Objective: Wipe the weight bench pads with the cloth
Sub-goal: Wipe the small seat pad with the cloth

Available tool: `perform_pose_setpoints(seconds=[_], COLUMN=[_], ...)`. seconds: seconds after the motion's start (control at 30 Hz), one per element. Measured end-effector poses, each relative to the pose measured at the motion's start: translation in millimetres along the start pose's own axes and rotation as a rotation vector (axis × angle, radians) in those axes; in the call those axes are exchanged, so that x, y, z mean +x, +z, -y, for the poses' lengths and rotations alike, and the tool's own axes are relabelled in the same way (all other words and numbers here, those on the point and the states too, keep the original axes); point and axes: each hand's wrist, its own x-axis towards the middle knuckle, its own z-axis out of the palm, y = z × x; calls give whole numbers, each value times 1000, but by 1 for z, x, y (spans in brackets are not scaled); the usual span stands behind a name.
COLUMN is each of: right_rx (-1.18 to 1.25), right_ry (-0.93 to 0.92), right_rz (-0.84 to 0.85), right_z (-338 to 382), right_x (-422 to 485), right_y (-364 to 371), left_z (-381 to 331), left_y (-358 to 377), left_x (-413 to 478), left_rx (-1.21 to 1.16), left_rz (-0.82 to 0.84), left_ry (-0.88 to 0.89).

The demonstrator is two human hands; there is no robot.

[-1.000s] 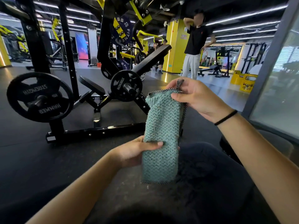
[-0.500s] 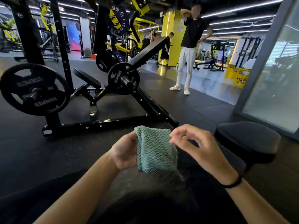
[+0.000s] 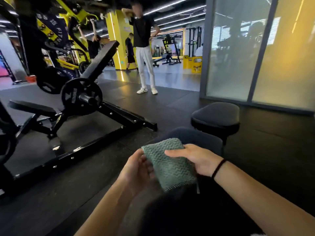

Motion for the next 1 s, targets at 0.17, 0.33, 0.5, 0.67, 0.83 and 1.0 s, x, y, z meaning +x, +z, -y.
perform_pose_setpoints(seconds=[0.17,0.33,0.5,0.67,0.83,1.0], right_rx=[322,395,416,-30,-1362,-1554], right_ry=[55,-7,-134,-413,-719,-605], right_rz=[-27,-167,-204,-333,195,360], right_z=[2,34,83,100,56,22], right_x=[2,51,110,205,253,251], right_y=[-106,-254,-369,-438,-453,-466], left_z=[29,61,90,107,140,140], left_y=[51,129,191,248,248,241], left_x=[66,154,251,341,426,438], left_rx=[98,314,631,904,1451,1614], left_rz=[-52,-188,-350,-478,-758,-602], left_ry=[8,232,480,667,364,228])
